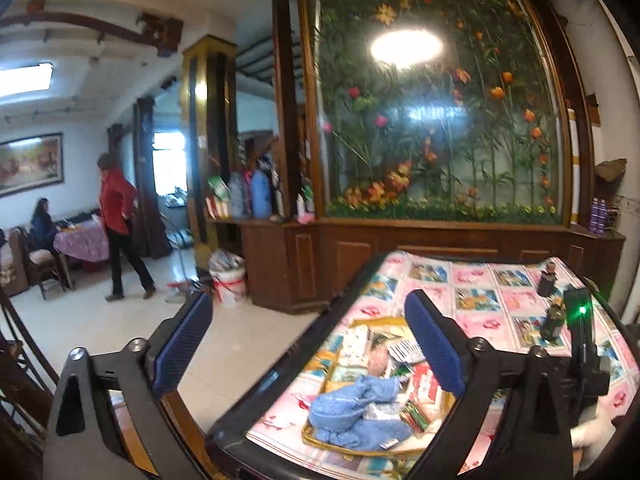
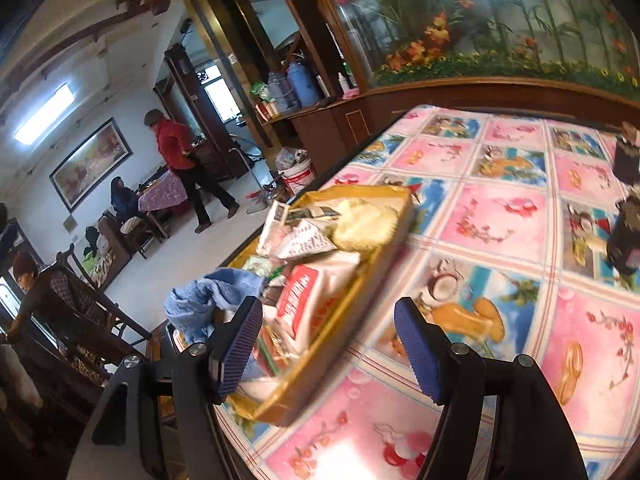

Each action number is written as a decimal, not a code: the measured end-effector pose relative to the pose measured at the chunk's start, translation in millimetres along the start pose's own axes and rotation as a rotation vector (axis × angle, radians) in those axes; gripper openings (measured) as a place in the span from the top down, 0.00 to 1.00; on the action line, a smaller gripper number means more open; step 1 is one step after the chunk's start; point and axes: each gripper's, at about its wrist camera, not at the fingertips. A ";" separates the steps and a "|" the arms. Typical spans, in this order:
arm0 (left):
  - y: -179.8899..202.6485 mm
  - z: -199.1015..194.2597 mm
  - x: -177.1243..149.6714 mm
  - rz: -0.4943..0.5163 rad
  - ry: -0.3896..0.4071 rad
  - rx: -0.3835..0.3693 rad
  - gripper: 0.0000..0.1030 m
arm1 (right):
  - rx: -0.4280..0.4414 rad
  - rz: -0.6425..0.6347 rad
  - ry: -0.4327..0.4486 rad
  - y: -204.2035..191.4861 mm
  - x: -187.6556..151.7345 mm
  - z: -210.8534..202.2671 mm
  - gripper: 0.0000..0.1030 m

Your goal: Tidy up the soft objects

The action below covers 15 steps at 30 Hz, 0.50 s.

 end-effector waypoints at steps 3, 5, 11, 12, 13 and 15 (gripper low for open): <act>6.1 -16.9 0.7 0.024 0.104 0.092 0.00 | -0.002 0.011 -0.004 5.5 -7.8 -5.8 0.32; 10.4 -25.9 -2.3 0.034 0.161 0.141 0.00 | 0.003 0.012 -0.001 6.5 -10.3 -7.8 0.32; 17.8 -19.3 -4.5 0.039 0.138 0.144 0.00 | 0.004 -0.031 0.023 -7.6 -13.1 -12.9 0.32; 15.1 -18.5 -3.7 0.030 0.124 0.134 0.00 | 0.003 -0.044 0.025 -11.2 -13.8 -13.6 0.31; 13.0 -15.5 -4.1 0.021 0.113 0.121 0.00 | 0.001 -0.058 0.026 -15.1 -14.6 -13.5 0.31; 7.2 -17.4 -2.0 -0.001 0.093 0.105 0.00 | -0.001 -0.083 0.024 -22.2 -16.9 -12.0 0.31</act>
Point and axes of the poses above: each gripper's, at about its wrist camera, not at the fingertips, and z roughly the way its jaws point, y to its right, x to its top
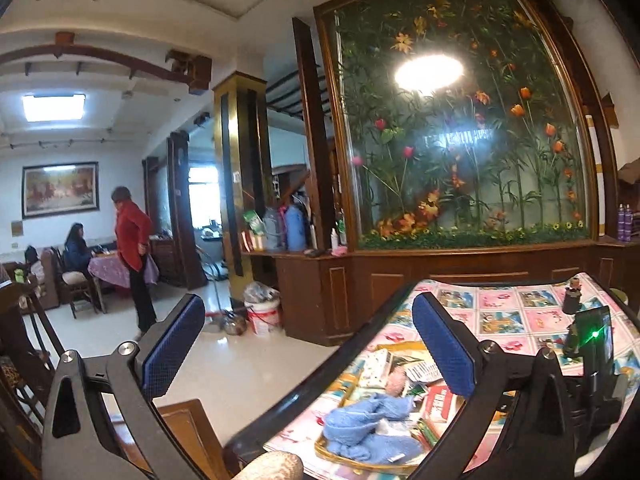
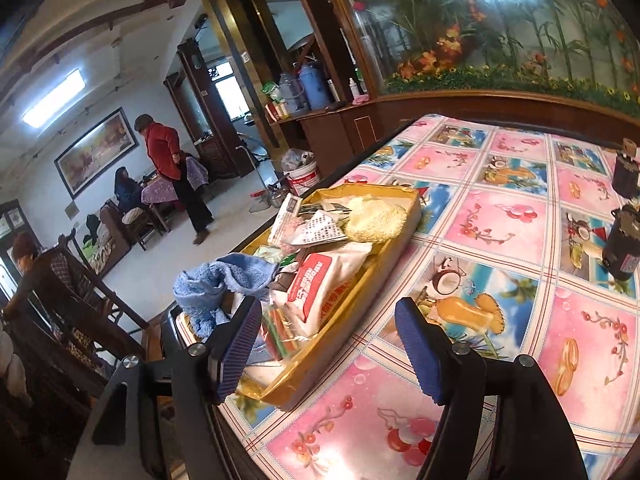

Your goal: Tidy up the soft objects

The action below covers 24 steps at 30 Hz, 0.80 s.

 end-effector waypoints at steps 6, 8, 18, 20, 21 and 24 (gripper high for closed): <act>-4.6 9.4 0.8 -0.040 -0.068 -0.039 0.00 | 0.002 -0.069 -0.011 -20.5 -3.3 5.2 0.31; -2.4 8.2 -1.8 -0.047 -0.080 -0.061 0.00 | 0.005 -0.091 -0.006 -26.6 -4.6 4.5 0.30; 19.9 15.1 -12.4 -0.038 -0.155 -0.125 0.00 | -0.015 -0.138 0.003 -34.1 -15.0 0.2 0.25; 25.0 20.6 -14.3 -0.037 -0.182 -0.132 0.00 | -0.020 -0.132 0.002 -32.0 -17.4 -0.7 0.25; 28.2 23.7 -16.2 -0.031 -0.197 -0.130 0.00 | -0.024 -0.130 0.002 -30.7 -18.5 -1.3 0.25; 41.2 32.4 -23.6 -0.019 -0.242 -0.157 0.00 | -0.043 -0.127 -0.003 -27.7 -22.8 -3.3 0.25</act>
Point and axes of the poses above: each gripper's, at about its wrist camera, not at the fingertips, and z roughly the way its jaws point, y to its right, x to its top
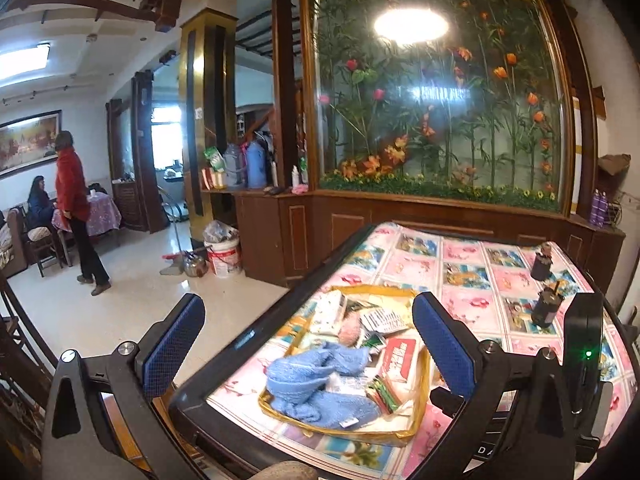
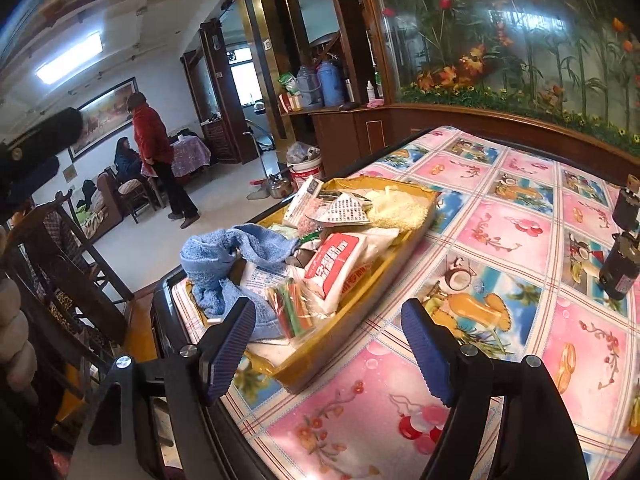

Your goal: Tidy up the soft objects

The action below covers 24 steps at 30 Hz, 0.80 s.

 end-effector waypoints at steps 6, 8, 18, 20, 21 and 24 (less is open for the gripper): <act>26.1 31.7 -15.8 -0.012 -0.138 -0.152 0.00 | -0.070 0.027 0.005 4.0 -15.9 -13.8 0.23; 37.0 38.4 -21.8 0.006 -0.163 -0.184 0.00 | -0.114 0.027 0.011 5.9 -22.7 -21.7 0.21; 68.2 58.5 -53.6 0.069 -0.249 -0.219 0.00 | -0.260 0.045 -0.027 18.4 -46.3 -29.5 0.16; 70.0 57.4 -57.2 0.096 -0.244 -0.195 0.00 | -0.260 0.044 -0.035 17.4 -46.9 -27.8 0.16; 69.5 56.9 -58.0 0.102 -0.240 -0.188 0.00 | -0.260 0.040 -0.038 16.1 -46.4 -26.3 0.16; 64.0 59.7 -57.8 0.095 -0.244 -0.179 0.00 | -0.249 0.015 -0.050 8.8 -44.8 -21.3 0.16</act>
Point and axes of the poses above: each gripper's, at about its wrist camera, not at the fingertips, and z roughly the way its jaws point, y to its right, x to its top
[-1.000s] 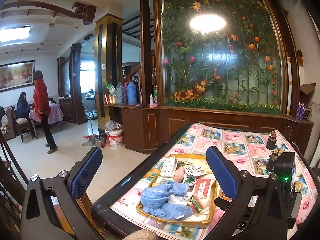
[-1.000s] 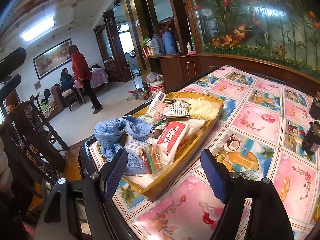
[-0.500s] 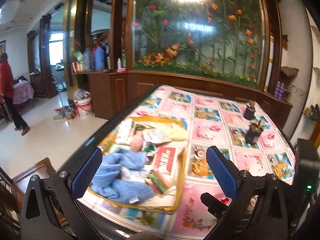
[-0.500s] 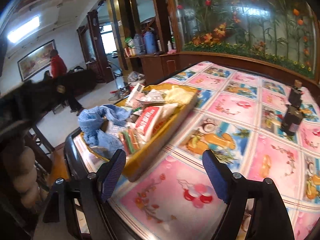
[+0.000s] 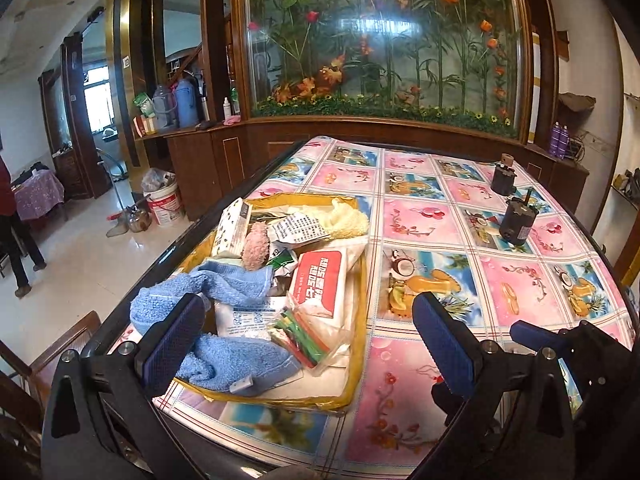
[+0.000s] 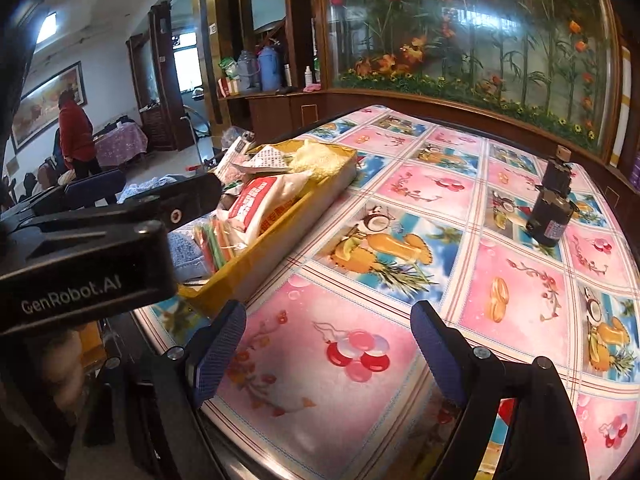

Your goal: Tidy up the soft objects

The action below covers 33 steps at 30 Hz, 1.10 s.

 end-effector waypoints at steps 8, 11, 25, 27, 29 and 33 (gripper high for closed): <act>-8.3 7.7 0.2 -0.013 -0.018 0.040 0.00 | 0.002 -0.058 -0.029 -16.4 2.6 10.1 0.16; -11.1 11.2 -0.4 -0.021 -0.027 0.047 0.00 | -0.002 -0.051 -0.039 -13.7 3.1 13.4 0.16; -23.3 24.1 -3.8 -0.049 -0.068 0.045 0.00 | -0.009 -0.042 -0.074 -12.9 5.8 23.5 0.16; -24.9 25.7 -4.0 -0.052 -0.073 0.042 0.00 | -0.009 -0.047 -0.079 -14.4 6.0 25.2 0.16; -26.9 27.8 -4.9 -0.058 -0.078 0.039 0.00 | -0.009 -0.051 -0.083 -15.9 6.5 26.9 0.16; -32.6 33.1 -6.8 -0.073 -0.093 0.042 0.00 | -0.007 -0.060 -0.088 -18.6 8.0 29.7 0.16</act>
Point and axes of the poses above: each gripper's, at about its wrist camera, not at the fingertips, and z roughly the way its jaws point, y to its right, x to its top
